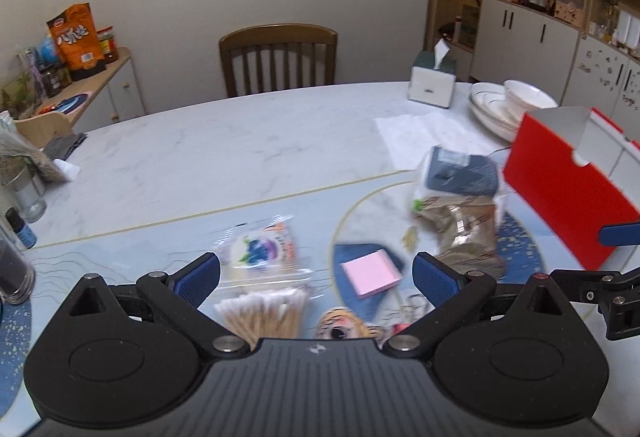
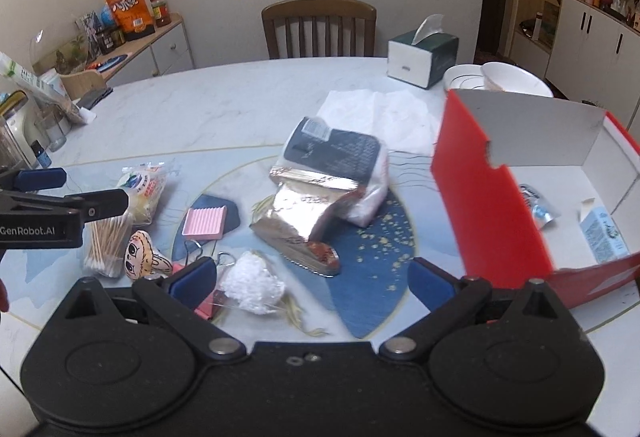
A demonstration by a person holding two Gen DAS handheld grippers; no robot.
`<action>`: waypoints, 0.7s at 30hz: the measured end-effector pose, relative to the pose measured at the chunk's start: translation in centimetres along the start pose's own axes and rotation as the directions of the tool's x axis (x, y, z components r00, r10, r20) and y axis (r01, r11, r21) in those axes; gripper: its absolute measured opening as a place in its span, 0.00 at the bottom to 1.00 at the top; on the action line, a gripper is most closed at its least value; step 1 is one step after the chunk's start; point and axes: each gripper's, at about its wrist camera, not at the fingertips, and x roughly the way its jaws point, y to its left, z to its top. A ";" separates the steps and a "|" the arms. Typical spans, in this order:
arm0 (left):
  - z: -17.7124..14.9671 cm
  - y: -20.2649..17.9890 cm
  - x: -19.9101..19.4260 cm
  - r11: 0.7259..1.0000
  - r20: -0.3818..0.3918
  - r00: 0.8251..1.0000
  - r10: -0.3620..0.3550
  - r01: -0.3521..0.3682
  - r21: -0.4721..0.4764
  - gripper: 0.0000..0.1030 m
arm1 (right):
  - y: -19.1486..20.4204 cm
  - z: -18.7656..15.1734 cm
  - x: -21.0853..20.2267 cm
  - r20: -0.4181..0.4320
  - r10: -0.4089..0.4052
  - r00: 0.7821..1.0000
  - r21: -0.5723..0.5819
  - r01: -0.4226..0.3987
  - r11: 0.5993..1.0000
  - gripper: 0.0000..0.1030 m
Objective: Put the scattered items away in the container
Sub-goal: 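Withdraw both tools from the red box back over the table items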
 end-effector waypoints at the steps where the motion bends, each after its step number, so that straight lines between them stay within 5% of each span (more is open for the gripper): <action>1: -0.2 0.1 0.3 1.000 -0.002 1.000 0.009 -0.009 0.005 1.00 | 0.3 0.0 0.4 -0.004 0.002 1.000 -0.004 -0.002 1.000 0.97; 11: -1.6 1.6 3.4 0.995 -0.053 0.994 0.098 -0.097 0.023 1.00 | 2.0 -0.2 3.6 -0.039 0.003 0.999 -0.026 -0.004 1.000 0.97; 21: -2.4 2.4 4.9 0.994 -0.090 0.990 0.108 -0.107 0.012 1.00 | 2.2 0.0 6.1 -0.098 -0.011 0.995 0.006 0.012 1.000 0.91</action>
